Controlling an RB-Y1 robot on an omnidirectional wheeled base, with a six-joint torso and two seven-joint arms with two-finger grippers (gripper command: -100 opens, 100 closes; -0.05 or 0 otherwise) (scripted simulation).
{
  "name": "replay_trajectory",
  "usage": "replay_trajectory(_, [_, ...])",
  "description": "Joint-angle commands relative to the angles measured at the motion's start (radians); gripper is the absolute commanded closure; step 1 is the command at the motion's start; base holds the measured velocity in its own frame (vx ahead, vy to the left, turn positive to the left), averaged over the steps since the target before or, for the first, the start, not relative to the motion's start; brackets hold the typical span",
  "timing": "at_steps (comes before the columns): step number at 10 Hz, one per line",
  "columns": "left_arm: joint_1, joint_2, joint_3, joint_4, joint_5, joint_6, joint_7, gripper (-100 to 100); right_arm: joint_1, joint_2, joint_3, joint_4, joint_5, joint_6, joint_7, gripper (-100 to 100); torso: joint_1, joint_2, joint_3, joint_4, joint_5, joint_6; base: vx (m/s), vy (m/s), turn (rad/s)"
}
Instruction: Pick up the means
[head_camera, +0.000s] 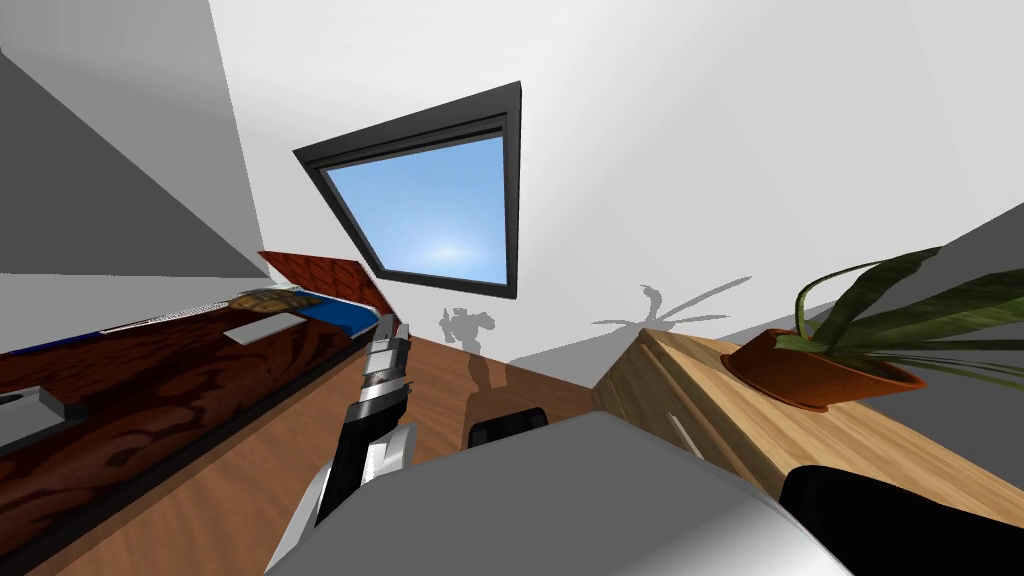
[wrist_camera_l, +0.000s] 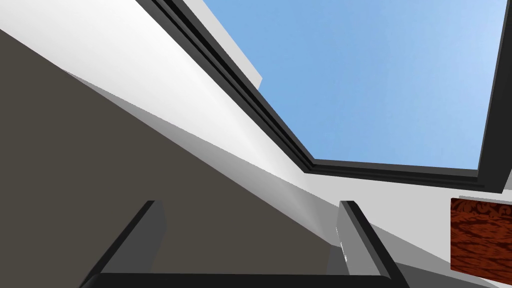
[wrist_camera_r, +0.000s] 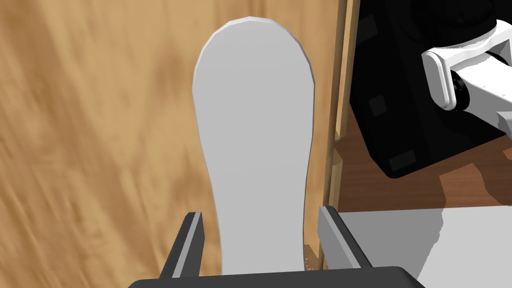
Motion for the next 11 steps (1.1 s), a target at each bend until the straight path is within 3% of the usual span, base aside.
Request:
replay_trajectory(1, [0.000,0.000,0.000,0.000,0.000,0.000,0.000,0,0.000,0.000,0.000,0.000,0.000,0.000,0.000,0,0.000,0.000,0.000,0.000,0.000,0.000,0.000,0.000,0.000])
replay_trajectory(2, [0.000,0.000,0.000,0.000,0.000,0.000,0.000,0,0.050,-0.009,0.007,-0.050,-0.015,0.050,-0.017,100,0.000,0.000,0.000,0.000,0.000,0.000,-0.008,-0.049,-0.104])
replay_trajectory(3, [0.000,0.000,0.000,0.000,0.000,0.000,0.000,0,0.057,-0.009,0.007,-0.075,-0.015,0.053,-0.017,100,-0.002,0.001,0.000,-0.001,0.001,0.002,-0.013,-0.060,-0.063])
replay_trajectory(4, [0.000,0.000,0.000,0.000,0.000,0.000,0.000,0,0.103,-0.021,0.016,-0.119,-0.030,0.097,-0.032,100,-0.003,0.001,0.000,-0.001,0.000,0.000,-0.008,-0.074,-0.075])
replay_trajectory(5, [0.000,0.000,0.000,0.000,0.000,0.000,0.000,0,0.109,-0.021,0.016,-0.162,-0.030,0.104,-0.032,100,-0.004,0.000,0.000,-0.001,0.001,0.001,-0.007,-0.057,-0.048])
replay_trajectory(6, [0.000,0.000,0.000,0.000,0.000,0.000,0.000,0,0.156,-0.033,0.024,-0.191,-0.045,0.145,-0.047,100,-0.003,0.000,-0.001,-0.001,0.000,0.000,-0.004,-0.054,-0.077])
replay_trajectory(8, [0.000,0.000,0.000,0.000,0.000,0.000,0.000,0,0.161,-0.033,0.024,-0.259,-0.045,0.155,-0.047,100,-0.002,-0.001,-0.001,-0.001,0.001,0.000,-0.005,-0.037,-0.028])
replay_trajectory(9, [0.000,0.000,0.000,0.000,0.000,0.000,0.000,0,0.161,-0.033,0.024,-0.259,-0.045,0.155,-0.047,100,-0.001,-0.001,-0.001,-0.001,0.001,-0.001,-0.001,-0.004,0.019])
replay_trajectory(10, [0.000,0.000,0.000,0.000,0.000,0.000,0.000,0,0.212,-0.045,0.032,-0.305,-0.061,0.206,-0.062,100,0.000,-0.002,-0.001,-0.001,0.001,-0.001,-0.003,-0.038,-0.085])
replay_trajectory(11, [0.000,0.000,0.000,0.000,0.000,0.000,0.000,0,0.213,-0.045,0.032,-0.337,-0.061,0.206,-0.062,100,0.000,-0.001,-0.001,-0.002,0.002,0.001,-0.005,-0.049,-0.068])
